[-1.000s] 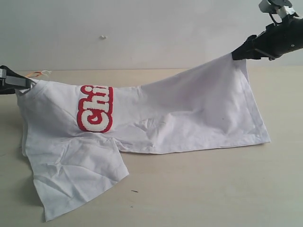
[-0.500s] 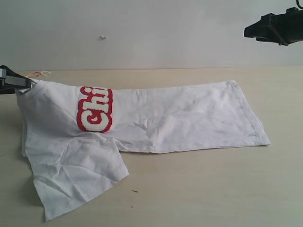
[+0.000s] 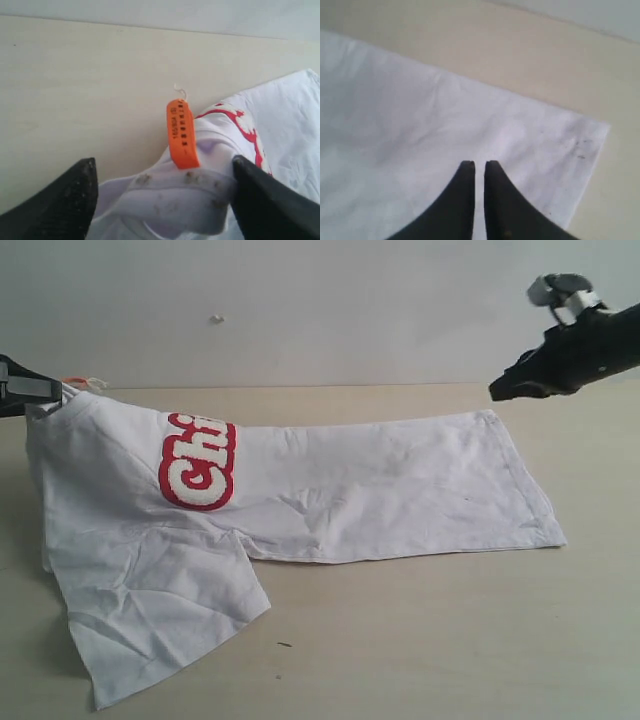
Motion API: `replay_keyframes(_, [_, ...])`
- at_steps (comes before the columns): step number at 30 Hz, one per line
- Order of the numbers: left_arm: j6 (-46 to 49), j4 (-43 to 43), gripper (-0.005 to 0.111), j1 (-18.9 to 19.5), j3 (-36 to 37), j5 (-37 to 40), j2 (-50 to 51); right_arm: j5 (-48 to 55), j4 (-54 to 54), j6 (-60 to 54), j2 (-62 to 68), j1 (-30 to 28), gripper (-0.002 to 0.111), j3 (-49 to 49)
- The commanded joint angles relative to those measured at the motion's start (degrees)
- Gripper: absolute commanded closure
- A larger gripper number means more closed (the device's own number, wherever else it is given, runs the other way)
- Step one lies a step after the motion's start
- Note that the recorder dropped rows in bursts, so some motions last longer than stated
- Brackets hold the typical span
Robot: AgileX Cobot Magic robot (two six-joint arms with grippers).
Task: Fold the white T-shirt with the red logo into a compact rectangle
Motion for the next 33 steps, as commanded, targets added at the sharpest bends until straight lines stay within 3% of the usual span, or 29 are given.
replay_keyframes(1, [0.4,-1.3,0.037,0.1,-0.5,0.2,-0.7,-6.8,-13.9,3.8,1.7,4.6,0.103,-0.5])
replay_keyframes(6, [-0.3,-5.6,0.036,0.1,-0.5,0.3,-0.7,-8.5,-29.4,14.3,4.6,6.9,0.103,-0.5])
replay_keyframes(13, [-5.6,-5.7,0.033,0.1,-0.9,2.6,-0.7,-8.9,-34.4,19.6,7.4,6.9,0.103,-0.5])
replay_keyframes(18, [-7.9,-6.5,0.033,0.1,-2.5,5.1,-0.7,-8.9,-36.7,20.9,8.6,6.9,0.103,-0.5])
replay_keyframes(26, [-9.7,-18.5,0.033,0.1,-3.6,6.2,-0.7,-9.0,-36.5,20.9,8.6,6.9,0.103,-0.5])
replay_keyframes(33, [-19.5,-11.6,0.033,1.4,-6.7,12.3,0.0,-8.8,-36.5,22.3,8.6,6.9,0.103,-0.5])
